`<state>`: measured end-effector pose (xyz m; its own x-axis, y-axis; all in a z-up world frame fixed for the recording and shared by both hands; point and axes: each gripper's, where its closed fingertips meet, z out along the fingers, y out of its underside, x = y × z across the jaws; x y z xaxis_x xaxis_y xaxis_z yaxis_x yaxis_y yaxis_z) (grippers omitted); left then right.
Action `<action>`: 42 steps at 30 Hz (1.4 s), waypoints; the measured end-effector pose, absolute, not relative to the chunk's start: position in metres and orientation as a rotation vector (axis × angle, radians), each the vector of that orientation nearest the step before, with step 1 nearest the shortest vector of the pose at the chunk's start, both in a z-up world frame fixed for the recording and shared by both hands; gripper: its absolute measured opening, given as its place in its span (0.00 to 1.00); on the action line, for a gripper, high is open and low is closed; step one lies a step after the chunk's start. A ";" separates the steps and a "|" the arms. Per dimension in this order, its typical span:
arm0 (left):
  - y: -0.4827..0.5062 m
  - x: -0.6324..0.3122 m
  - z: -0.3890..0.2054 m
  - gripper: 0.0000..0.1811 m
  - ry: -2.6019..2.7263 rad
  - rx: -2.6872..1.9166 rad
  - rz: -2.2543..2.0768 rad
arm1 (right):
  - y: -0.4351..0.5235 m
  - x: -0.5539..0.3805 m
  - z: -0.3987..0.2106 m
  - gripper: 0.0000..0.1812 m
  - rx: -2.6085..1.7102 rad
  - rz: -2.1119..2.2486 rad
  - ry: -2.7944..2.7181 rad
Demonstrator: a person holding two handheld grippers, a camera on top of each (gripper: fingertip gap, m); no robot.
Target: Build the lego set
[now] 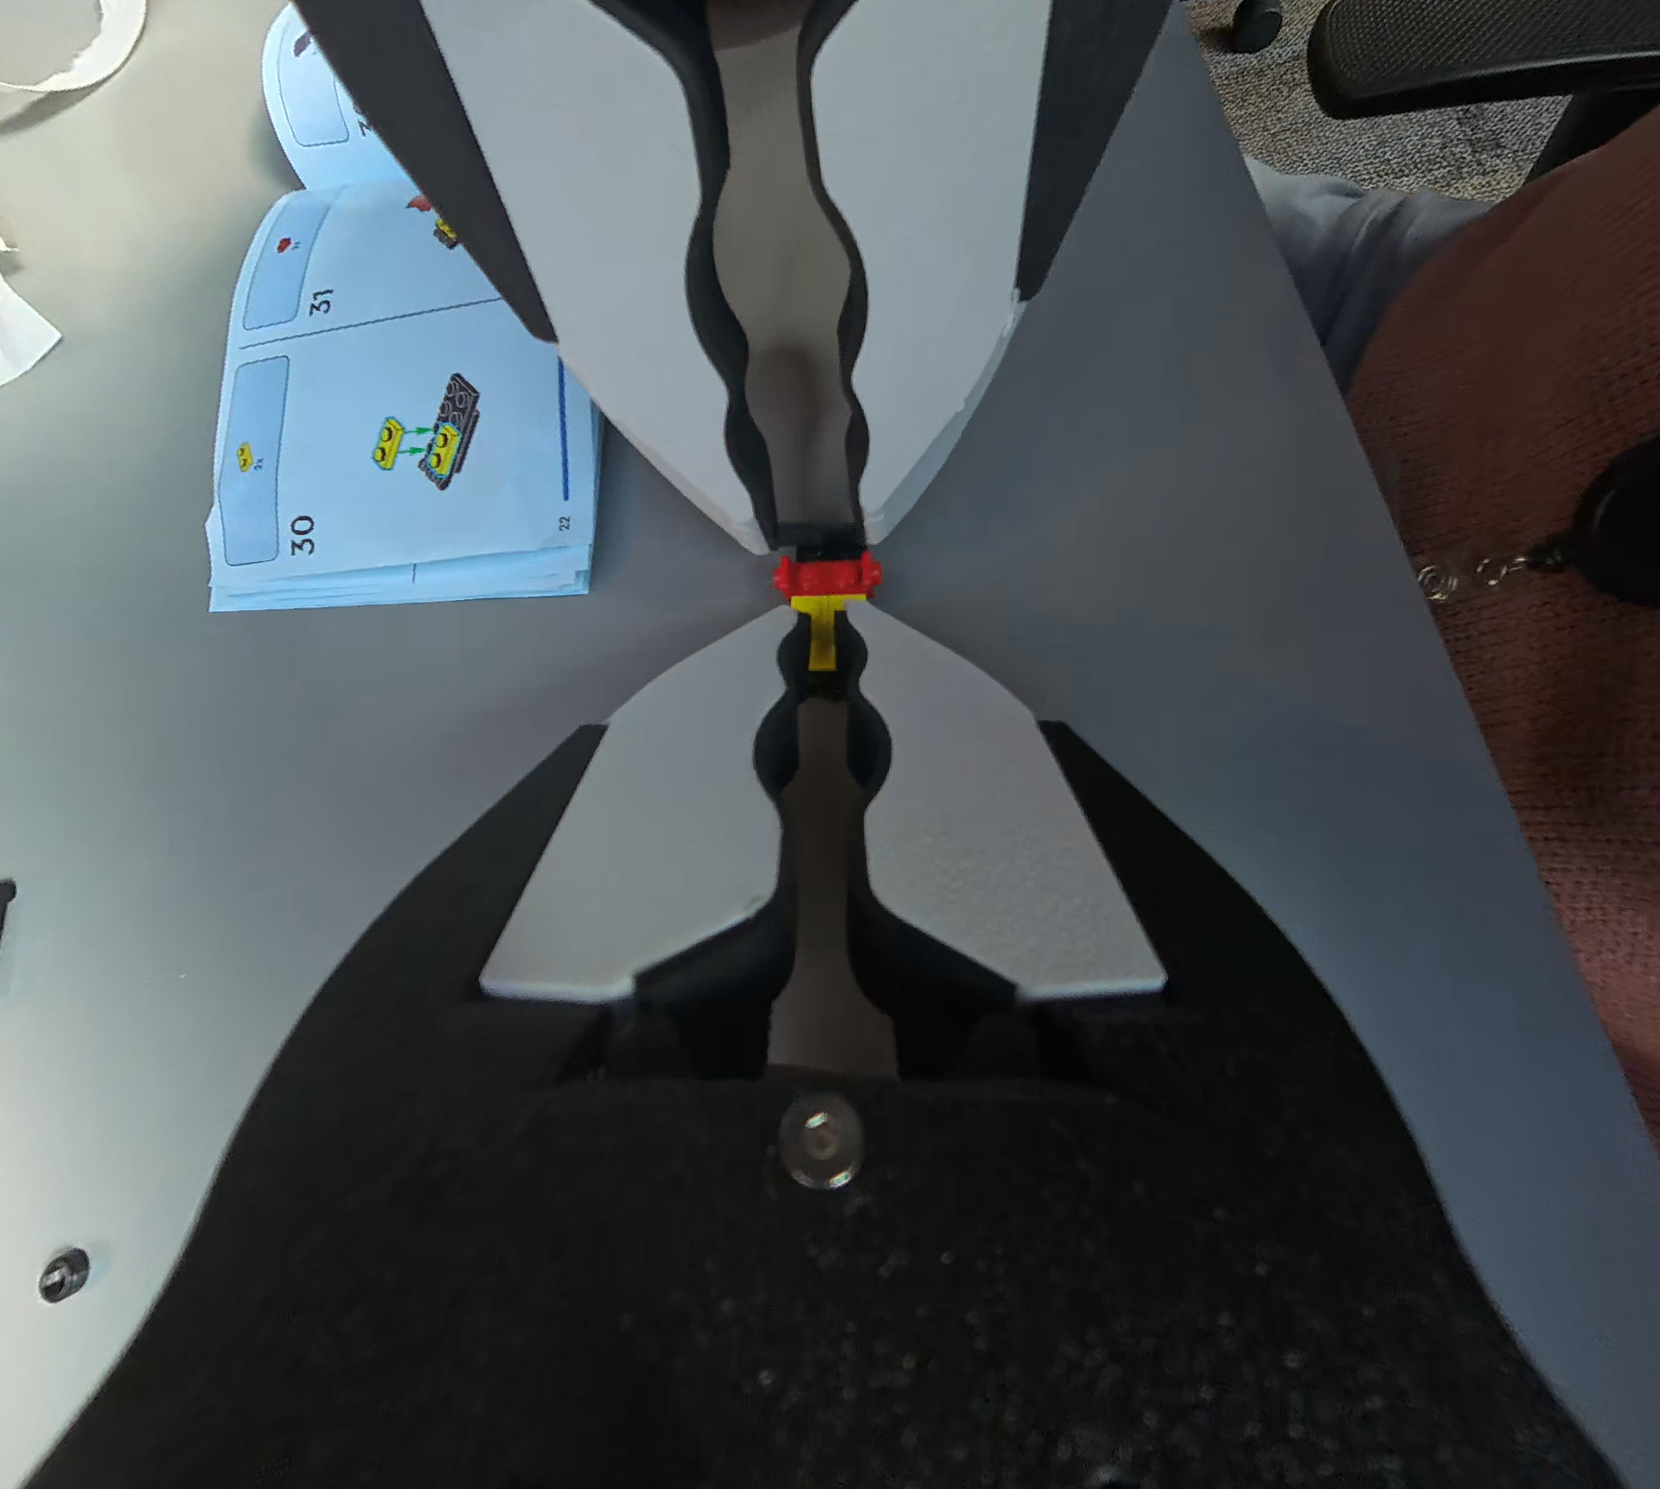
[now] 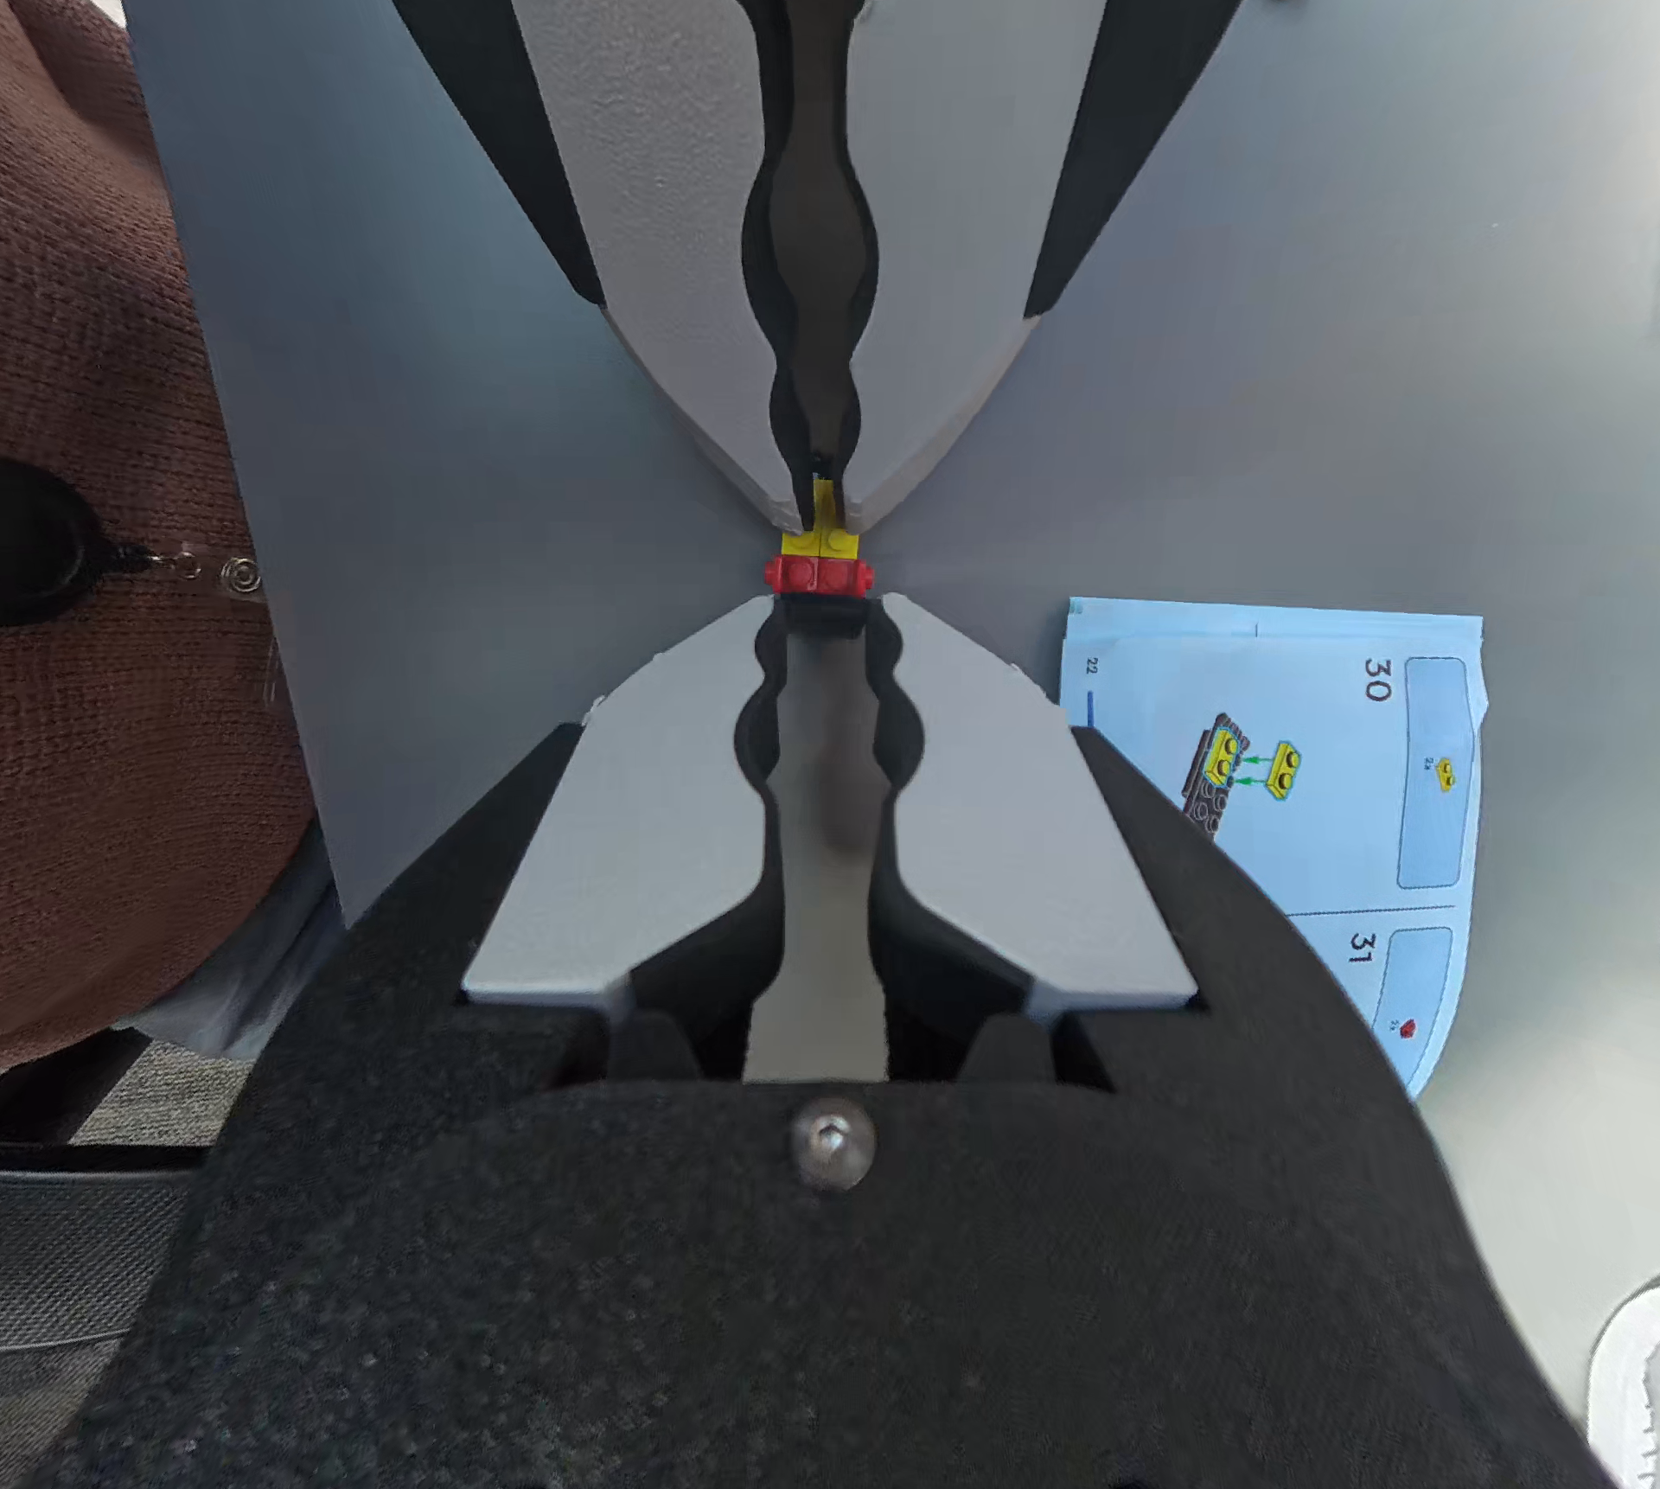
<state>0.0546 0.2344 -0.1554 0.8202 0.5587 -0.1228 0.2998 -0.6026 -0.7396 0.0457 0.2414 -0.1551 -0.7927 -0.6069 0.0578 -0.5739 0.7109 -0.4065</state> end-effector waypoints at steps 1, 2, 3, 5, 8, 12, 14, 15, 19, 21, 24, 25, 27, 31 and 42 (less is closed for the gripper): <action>0.234 0.054 -0.155 0.03 -0.626 -2.249 0.444 | 0.241 0.047 -0.154 0.09 -0.978 -0.634 2.828; 0.234 0.054 -0.155 0.03 -0.626 -2.246 0.444 | 0.240 0.047 -0.155 0.09 -0.974 -0.628 2.828; 0.234 0.054 -0.155 0.03 -0.627 -2.242 0.444 | 0.240 0.048 -0.155 0.09 -0.972 -0.619 2.825; 0.234 0.054 -0.155 0.02 -0.629 -2.235 0.441 | 0.240 0.049 -0.156 0.09 -0.968 -0.612 2.822; 0.234 0.054 -0.155 0.03 -0.629 -2.232 0.436 | 0.241 0.049 -0.156 0.09 -0.964 -0.604 2.807; 0.233 0.053 -0.155 0.02 -0.628 -2.232 0.441 | 0.239 0.048 -0.156 0.09 -0.946 -0.636 2.786; 0.233 0.053 -0.155 0.02 -0.631 -2.224 0.436 | 0.239 0.049 -0.156 0.09 -0.929 -0.659 2.763; 0.233 0.053 -0.155 0.02 -0.631 -2.221 0.433 | 0.239 0.049 -0.156 0.09 -0.914 -0.669 2.748; 0.233 0.053 -0.156 0.02 -0.626 -2.212 0.414 | 0.237 0.049 -0.155 0.09 -0.885 -0.746 2.649; 0.233 0.053 -0.156 0.02 -0.620 -2.206 0.401 | 0.236 0.050 -0.154 0.09 -0.856 -0.781 2.571; 0.232 0.053 -0.155 0.02 -0.611 -2.199 0.378 | 0.235 0.050 -0.153 0.09 -0.838 -0.803 2.463; 0.232 0.052 -0.155 0.02 -0.609 -2.199 0.370 | 0.235 0.050 -0.153 0.09 -0.842 -0.806 2.439; 0.231 0.052 -0.156 0.02 -0.600 -2.202 0.363 | 0.234 0.049 -0.153 0.09 -0.855 -0.802 2.415; 0.231 0.051 -0.155 0.02 -0.602 -2.198 0.350 | 0.230 0.047 -0.146 0.10 -0.845 -0.850 2.408; 0.229 0.050 -0.155 0.03 -0.589 -2.220 0.341 | 0.256 0.021 -0.153 0.12 -0.802 -1.047 2.620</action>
<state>0.0496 0.2293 -0.1554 0.8556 0.5152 -0.0510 0.3003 -0.5742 -0.7616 0.0209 0.2564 -0.1528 -0.8306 -0.5569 0.0084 -0.4094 0.6003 -0.6871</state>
